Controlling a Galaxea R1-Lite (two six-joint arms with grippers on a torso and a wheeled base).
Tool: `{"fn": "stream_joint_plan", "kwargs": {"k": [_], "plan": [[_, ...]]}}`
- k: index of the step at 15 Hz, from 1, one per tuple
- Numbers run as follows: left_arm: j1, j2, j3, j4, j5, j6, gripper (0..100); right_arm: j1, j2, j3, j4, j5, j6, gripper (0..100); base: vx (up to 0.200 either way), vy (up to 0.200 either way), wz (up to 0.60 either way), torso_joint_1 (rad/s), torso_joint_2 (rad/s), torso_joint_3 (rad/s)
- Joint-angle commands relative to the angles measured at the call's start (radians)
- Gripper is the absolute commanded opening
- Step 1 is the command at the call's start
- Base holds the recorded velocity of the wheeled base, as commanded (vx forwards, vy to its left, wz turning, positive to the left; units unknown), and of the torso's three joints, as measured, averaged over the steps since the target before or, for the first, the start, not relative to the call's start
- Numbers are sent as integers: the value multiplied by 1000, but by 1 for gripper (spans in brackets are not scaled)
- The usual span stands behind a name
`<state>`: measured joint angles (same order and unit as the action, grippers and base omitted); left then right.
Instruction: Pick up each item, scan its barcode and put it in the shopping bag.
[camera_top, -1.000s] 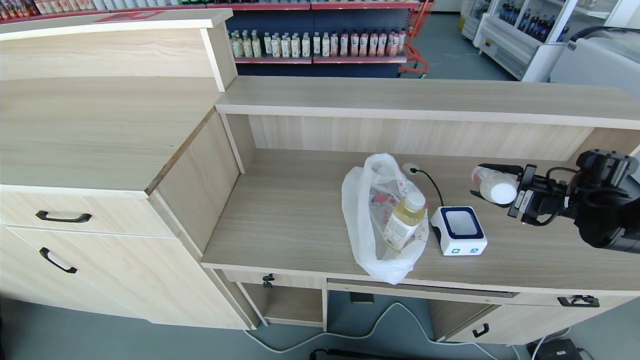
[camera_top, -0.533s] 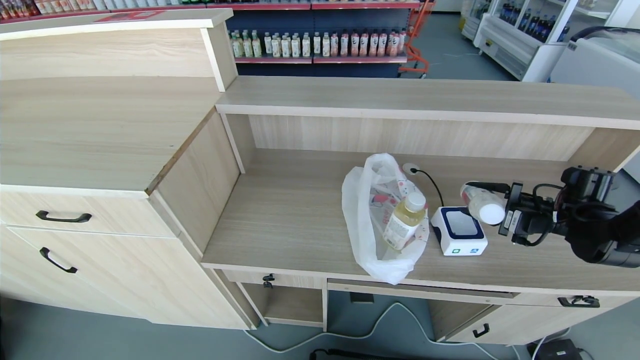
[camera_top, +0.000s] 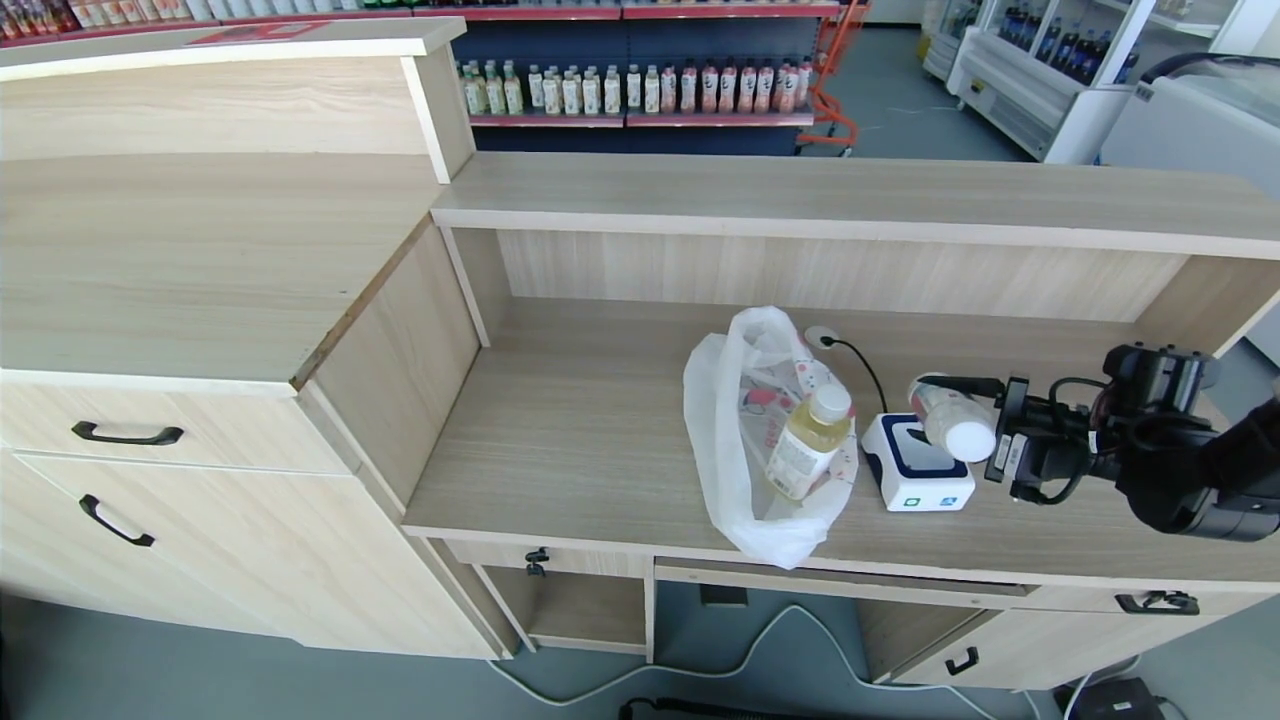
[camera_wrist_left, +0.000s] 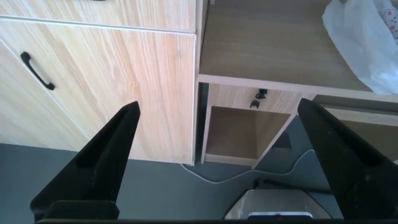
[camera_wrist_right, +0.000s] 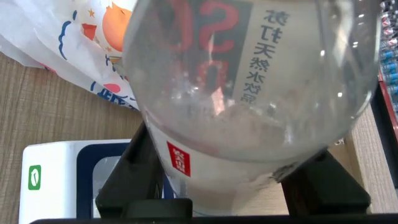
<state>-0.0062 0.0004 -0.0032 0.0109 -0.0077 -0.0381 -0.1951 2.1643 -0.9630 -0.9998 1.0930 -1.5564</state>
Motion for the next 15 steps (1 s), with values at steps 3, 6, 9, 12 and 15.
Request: {"fn": "stream_joint_plan", "kwargs": {"k": [3,6,9,12,15], "plan": [[0,0,0,0,0,0,100,-3,25,-10,-2,1,-2,0,0,0,0,0,0,0],[0,0,0,0,0,0,100,-6,45,-10,-2,7,-17,0,0,0,0,0,0,0],[0,0,0,0,0,0,100,0,57,-19,-5,8,-22,0,0,0,0,0,0,0],[0,0,0,0,0,0,100,2,72,-26,-45,8,-14,0,0,0,0,0,0,0],[0,0,0,0,0,0,100,0,85,-30,-48,8,-14,0,0,0,0,0,0,0]]}}
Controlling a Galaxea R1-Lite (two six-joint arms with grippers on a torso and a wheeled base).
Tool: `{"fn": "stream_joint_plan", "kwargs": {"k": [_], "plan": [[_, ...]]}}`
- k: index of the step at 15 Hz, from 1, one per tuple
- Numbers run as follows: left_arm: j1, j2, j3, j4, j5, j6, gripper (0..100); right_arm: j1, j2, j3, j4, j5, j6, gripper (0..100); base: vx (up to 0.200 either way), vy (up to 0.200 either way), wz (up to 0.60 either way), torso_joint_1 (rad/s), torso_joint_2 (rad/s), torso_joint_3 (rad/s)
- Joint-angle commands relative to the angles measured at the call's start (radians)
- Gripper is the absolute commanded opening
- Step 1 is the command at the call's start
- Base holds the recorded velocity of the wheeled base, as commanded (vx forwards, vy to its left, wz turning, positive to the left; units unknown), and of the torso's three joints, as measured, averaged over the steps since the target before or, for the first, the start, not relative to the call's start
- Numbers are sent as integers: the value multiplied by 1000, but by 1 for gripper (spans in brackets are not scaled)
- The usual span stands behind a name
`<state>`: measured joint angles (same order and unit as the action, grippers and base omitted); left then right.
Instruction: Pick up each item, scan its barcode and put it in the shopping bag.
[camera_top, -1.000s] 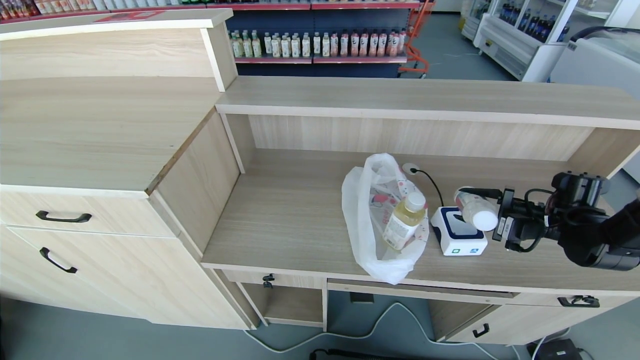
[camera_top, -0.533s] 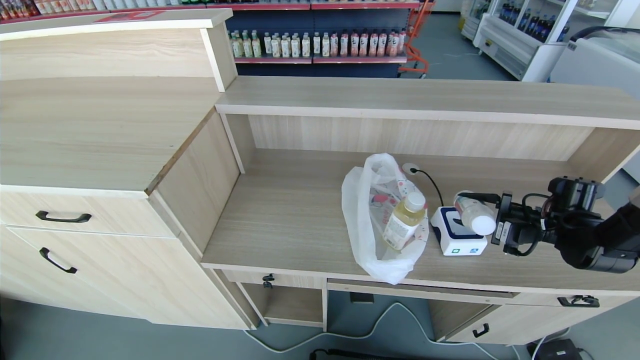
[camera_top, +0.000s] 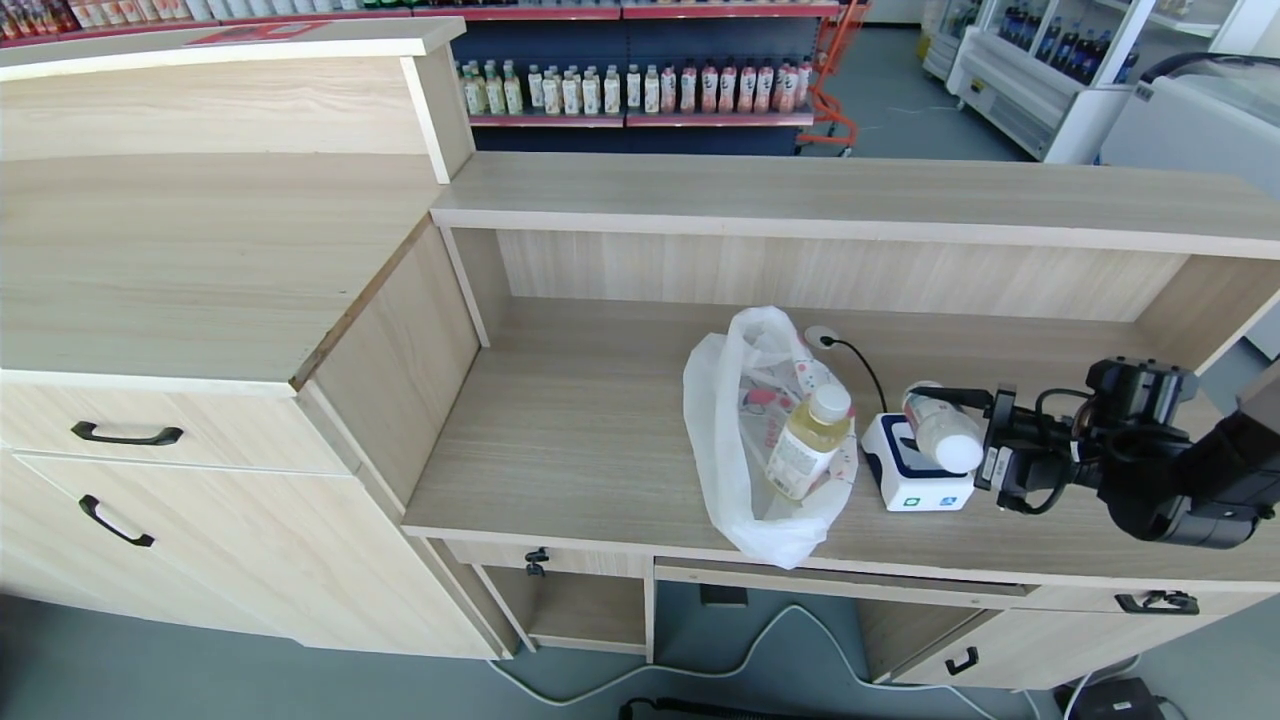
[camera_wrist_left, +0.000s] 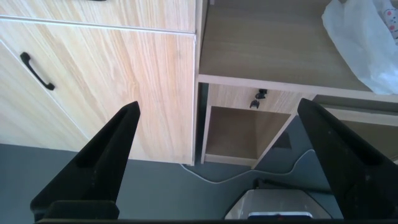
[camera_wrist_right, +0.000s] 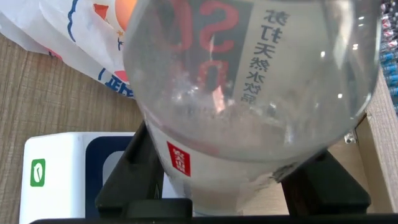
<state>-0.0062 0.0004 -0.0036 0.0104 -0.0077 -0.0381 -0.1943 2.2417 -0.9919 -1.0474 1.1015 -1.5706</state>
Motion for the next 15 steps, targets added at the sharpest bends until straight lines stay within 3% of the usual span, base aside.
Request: {"fn": "stream_joint_plan", "kwargs": {"k": [1,15], "plan": [[0,0,1,0,0,0,100,1,12,-1,-2,0,0,0,0,0,0,0,0,0],[0,0,1,0,0,0,100,41,53,-67,-3,0,6,0,0,0,0,0,0,0]]}}
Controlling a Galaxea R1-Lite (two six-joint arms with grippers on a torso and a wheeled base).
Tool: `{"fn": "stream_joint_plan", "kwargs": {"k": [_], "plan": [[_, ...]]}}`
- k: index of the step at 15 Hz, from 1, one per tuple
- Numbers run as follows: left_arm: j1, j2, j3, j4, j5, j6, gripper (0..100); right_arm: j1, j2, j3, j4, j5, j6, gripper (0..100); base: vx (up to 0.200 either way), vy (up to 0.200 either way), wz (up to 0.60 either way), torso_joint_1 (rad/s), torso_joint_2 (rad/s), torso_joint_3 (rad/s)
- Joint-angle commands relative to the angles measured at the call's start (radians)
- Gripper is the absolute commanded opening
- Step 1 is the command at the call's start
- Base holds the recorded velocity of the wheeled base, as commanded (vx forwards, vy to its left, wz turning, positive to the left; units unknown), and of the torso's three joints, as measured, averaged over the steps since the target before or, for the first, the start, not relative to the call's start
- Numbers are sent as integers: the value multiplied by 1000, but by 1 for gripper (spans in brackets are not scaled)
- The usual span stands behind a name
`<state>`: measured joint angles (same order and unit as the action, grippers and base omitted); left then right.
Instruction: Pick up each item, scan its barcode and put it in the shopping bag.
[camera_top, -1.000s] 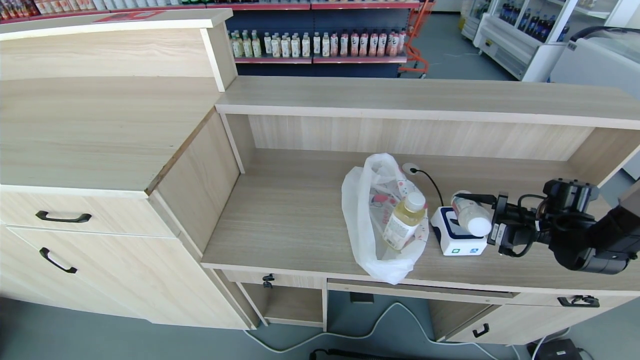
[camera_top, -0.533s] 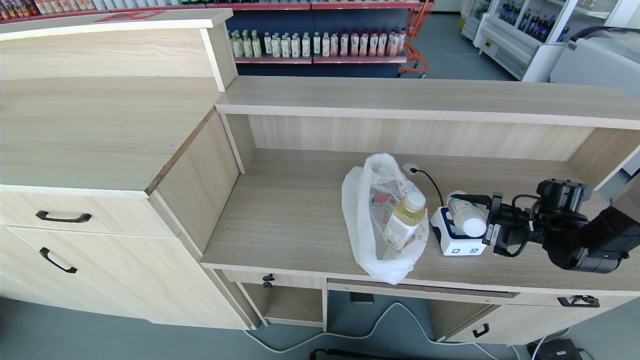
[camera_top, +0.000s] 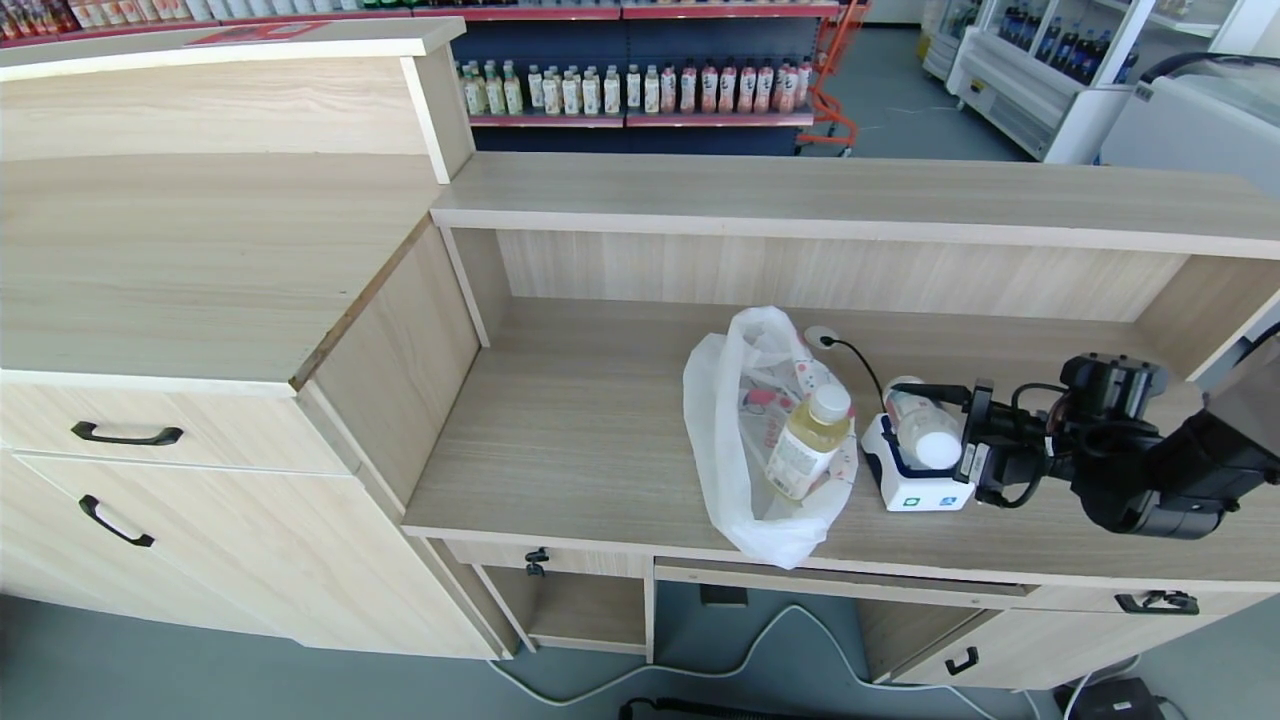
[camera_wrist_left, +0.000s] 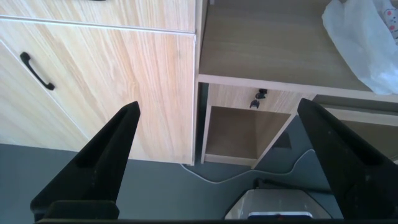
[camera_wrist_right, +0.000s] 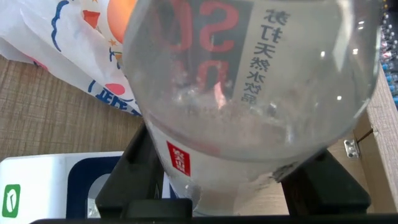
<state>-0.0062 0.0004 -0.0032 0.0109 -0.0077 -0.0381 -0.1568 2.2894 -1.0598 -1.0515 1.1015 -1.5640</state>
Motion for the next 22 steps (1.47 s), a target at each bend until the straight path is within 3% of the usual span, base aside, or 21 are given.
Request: {"fn": "stream_joint_plan", "kwargs": {"k": [1,7,11,17,18,20,22], "plan": [[0,0,0,0,0,0,100,3,5,1,1,0,-1,0,0,0,0,0,0,0],[0,0,0,0,0,0,100,11,-10,-9,1,-2,18,0,0,0,0,0,0,0],[0,0,0,0,0,0,100,23,-177,-48,1,-6,317,0,0,0,0,0,0,0],[0,0,0,0,0,0,100,-135,-462,35,31,-46,852,0,0,0,0,0,0,0],[0,0,0,0,0,0,100,-144,-478,37,47,-83,881,0,0,0,0,0,0,0],[0,0,0,0,0,0,100,-161,-521,57,102,-259,1012,0,0,0,0,0,0,0],[0,0,0,0,0,0,100,-152,-542,101,100,-514,1196,0,0,0,0,0,0,0]]}}
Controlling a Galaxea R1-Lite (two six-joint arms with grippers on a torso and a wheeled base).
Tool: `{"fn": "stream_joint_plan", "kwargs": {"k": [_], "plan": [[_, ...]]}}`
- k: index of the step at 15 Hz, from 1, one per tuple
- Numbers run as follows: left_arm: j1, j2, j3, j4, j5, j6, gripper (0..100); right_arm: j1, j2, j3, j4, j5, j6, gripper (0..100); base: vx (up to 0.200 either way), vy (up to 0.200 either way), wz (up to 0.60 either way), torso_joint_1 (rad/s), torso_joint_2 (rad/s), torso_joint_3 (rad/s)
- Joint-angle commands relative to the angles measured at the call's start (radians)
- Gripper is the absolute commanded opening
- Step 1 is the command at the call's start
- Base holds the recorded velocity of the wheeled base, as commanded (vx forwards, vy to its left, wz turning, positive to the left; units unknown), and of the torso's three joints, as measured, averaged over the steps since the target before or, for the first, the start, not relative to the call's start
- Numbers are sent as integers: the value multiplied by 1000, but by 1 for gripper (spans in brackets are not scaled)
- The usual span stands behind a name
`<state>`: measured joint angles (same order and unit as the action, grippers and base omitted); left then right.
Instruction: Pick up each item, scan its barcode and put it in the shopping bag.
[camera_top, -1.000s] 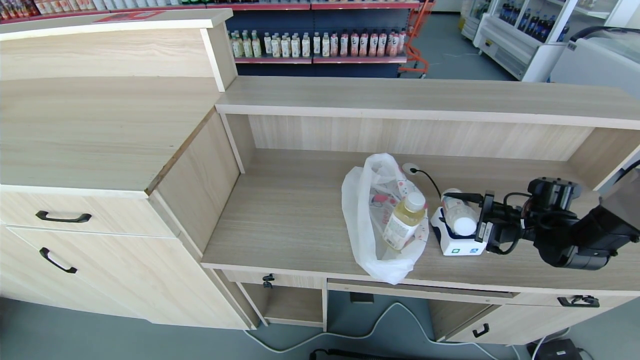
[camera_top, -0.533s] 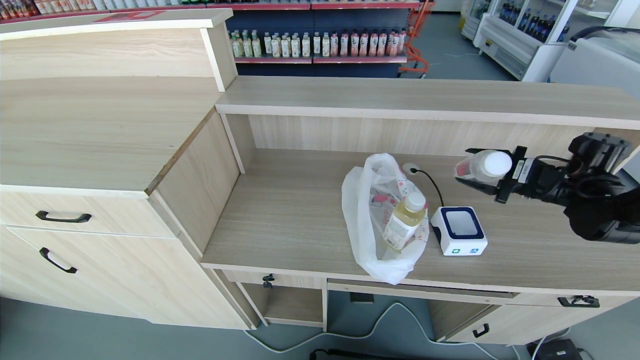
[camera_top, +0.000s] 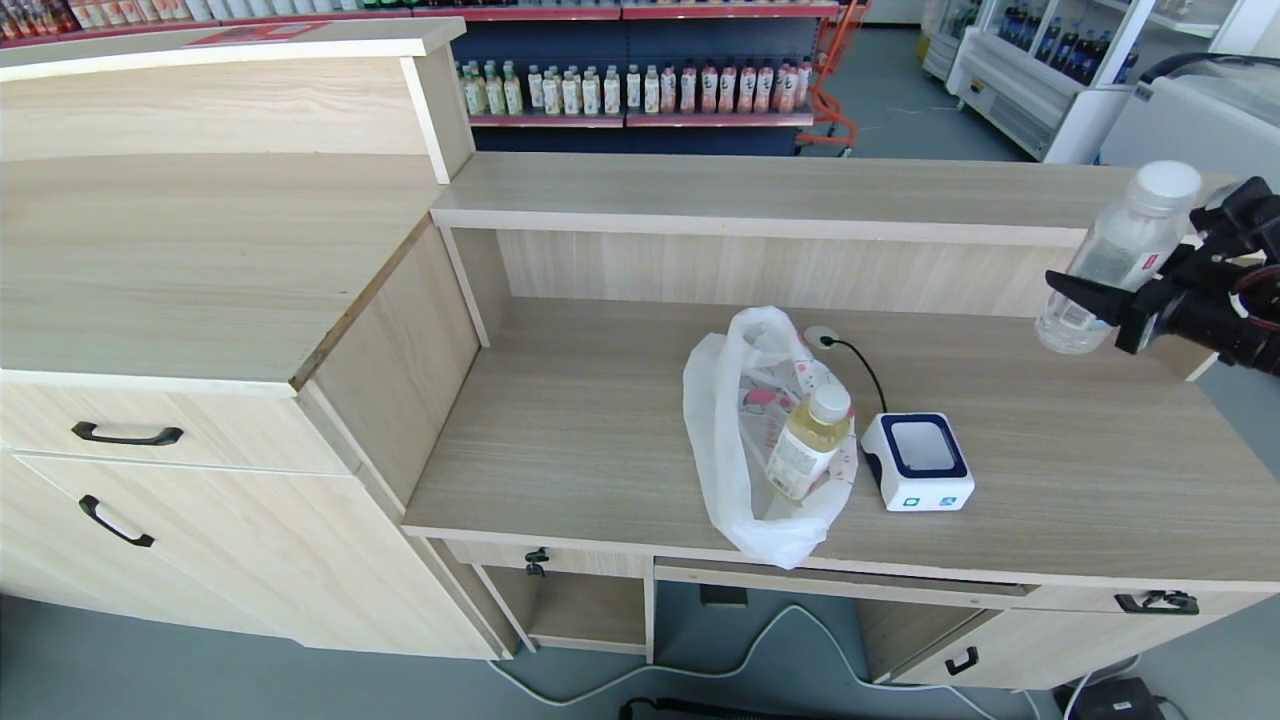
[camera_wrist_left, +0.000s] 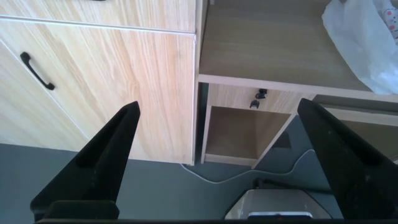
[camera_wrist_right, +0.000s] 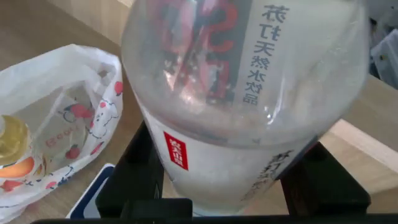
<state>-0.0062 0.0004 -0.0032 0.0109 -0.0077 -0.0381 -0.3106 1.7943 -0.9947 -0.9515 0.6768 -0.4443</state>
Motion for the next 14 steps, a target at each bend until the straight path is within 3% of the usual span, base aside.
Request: {"fn": "stream_joint_plan", "kwargs": {"k": [1,4,9,14], "plan": [[0,0,0,0,0,0,100,13,-49,56,-1,-238,174,0,0,0,0,0,0,0],[0,0,0,0,0,0,100,24,-44,151,-13,-539,213,0,0,0,0,0,0,0],[0,0,0,0,0,0,100,24,-23,211,-187,-632,113,0,0,0,0,0,0,0],[0,0,0,0,0,0,100,24,-7,218,-257,-605,67,0,0,0,0,0,0,0]]}}
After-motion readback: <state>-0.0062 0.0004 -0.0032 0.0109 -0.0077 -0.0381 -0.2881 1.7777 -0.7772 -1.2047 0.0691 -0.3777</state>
